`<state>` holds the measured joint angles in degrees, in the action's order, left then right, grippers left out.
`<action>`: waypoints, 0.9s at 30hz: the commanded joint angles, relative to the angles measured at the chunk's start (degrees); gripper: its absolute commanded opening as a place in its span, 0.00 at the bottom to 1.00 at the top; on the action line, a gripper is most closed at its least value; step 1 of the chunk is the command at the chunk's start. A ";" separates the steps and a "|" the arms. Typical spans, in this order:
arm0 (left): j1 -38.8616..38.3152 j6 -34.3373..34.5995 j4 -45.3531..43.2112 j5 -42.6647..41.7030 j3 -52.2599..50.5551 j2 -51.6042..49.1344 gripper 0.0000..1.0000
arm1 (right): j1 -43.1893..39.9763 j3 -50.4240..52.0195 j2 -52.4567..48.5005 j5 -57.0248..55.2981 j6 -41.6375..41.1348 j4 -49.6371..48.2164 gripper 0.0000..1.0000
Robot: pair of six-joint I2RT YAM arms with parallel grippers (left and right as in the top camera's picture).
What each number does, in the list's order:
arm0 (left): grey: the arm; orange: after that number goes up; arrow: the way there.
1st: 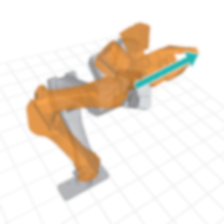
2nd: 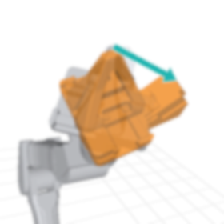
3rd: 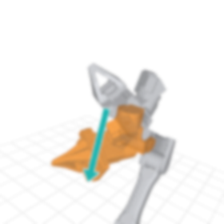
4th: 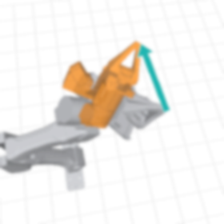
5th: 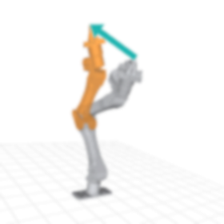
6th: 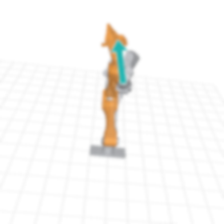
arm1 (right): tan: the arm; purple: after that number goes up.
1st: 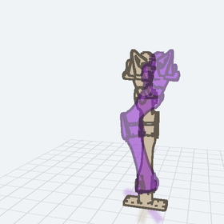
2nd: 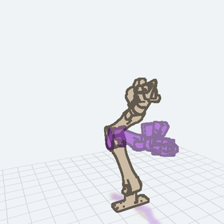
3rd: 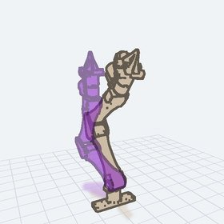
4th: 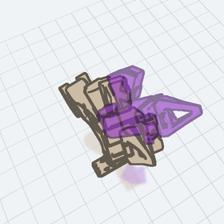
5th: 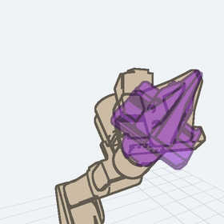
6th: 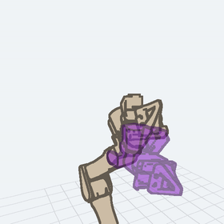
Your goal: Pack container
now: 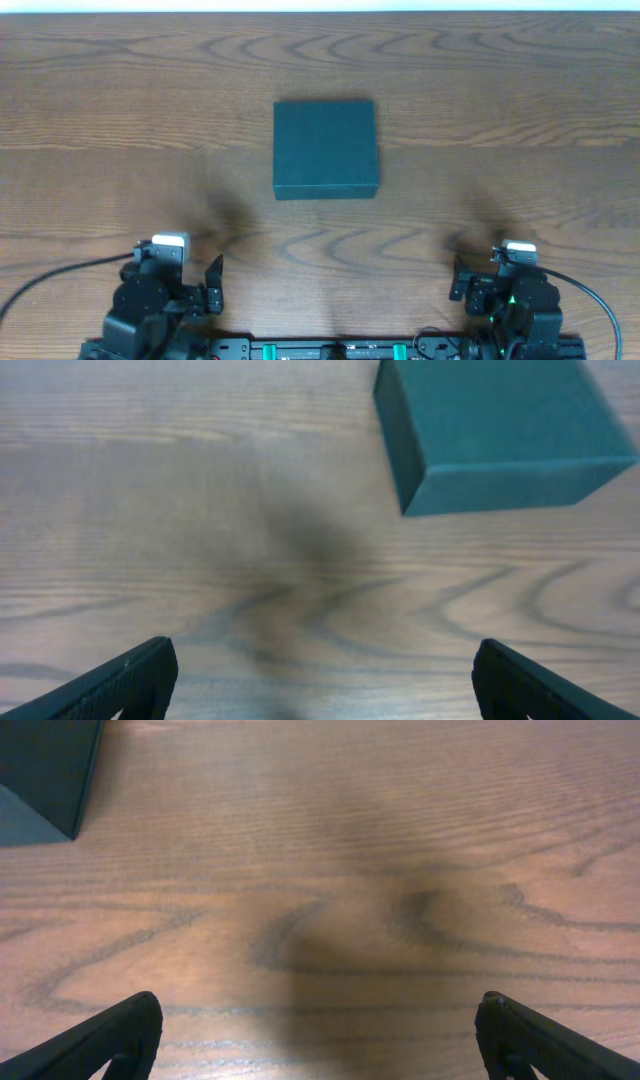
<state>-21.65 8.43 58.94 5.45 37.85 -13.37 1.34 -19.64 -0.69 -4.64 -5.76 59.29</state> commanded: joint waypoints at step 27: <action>7.82 -9.75 1.90 -9.97 -18.32 13.14 0.95 | -0.31 0.11 0.35 0.39 0.70 0.24 0.99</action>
